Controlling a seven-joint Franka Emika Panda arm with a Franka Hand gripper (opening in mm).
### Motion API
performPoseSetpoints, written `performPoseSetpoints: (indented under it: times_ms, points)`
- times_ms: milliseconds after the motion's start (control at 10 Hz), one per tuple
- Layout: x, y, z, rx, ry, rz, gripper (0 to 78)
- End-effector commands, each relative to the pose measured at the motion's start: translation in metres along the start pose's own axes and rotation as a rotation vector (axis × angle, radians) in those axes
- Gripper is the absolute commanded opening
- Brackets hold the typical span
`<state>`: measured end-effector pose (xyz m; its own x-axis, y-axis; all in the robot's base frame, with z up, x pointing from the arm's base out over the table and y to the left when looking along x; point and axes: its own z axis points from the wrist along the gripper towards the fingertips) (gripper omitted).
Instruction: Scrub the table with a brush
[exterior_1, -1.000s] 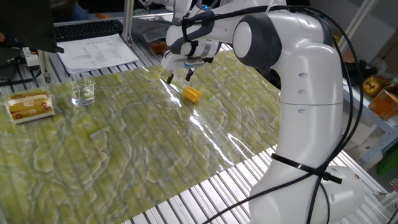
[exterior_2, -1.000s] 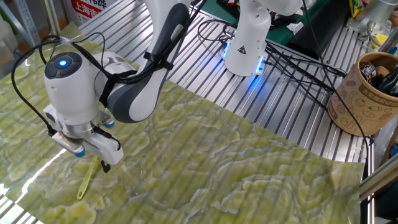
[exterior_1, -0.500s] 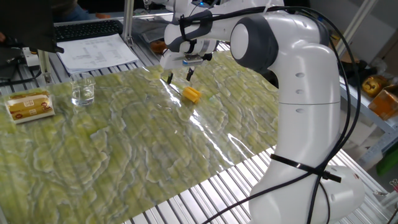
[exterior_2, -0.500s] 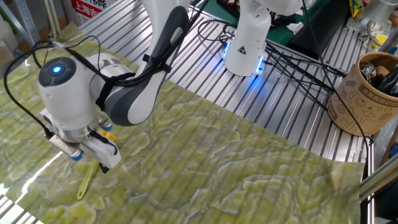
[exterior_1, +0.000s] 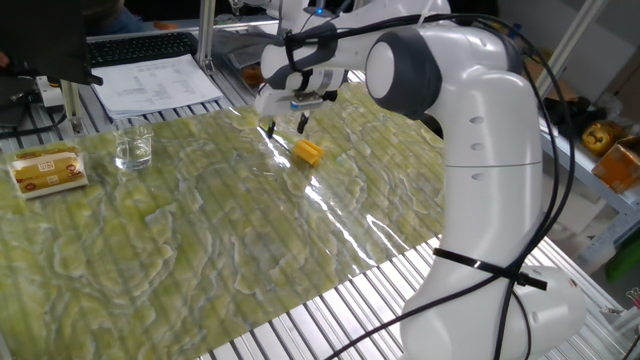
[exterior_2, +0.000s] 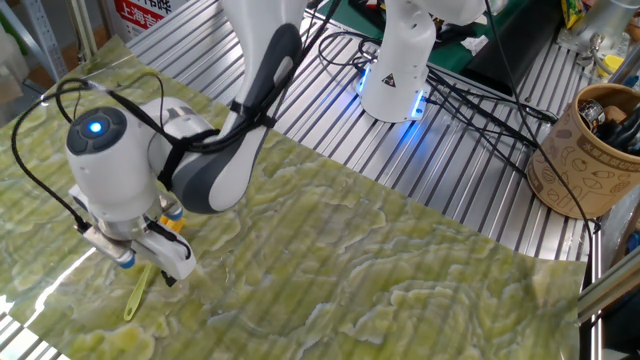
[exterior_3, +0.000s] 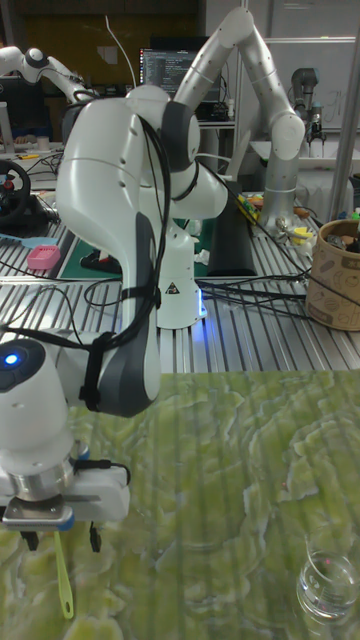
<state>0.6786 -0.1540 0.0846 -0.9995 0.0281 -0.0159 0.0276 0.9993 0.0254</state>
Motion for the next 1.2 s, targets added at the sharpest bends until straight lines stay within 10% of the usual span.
performPoseSetpoints:
  times_ms: [100, 1100, 1200]
  points:
    - [-0.0049, 0.0027, 0.0075, 0.001, -0.012, -0.025, 77.5]
    - [-0.0064, -0.0049, 0.0149, -0.011, 0.003, -0.059, 77.5]
    - [-0.0064, -0.0049, 0.0149, -0.011, 0.003, -0.059, 1.2]
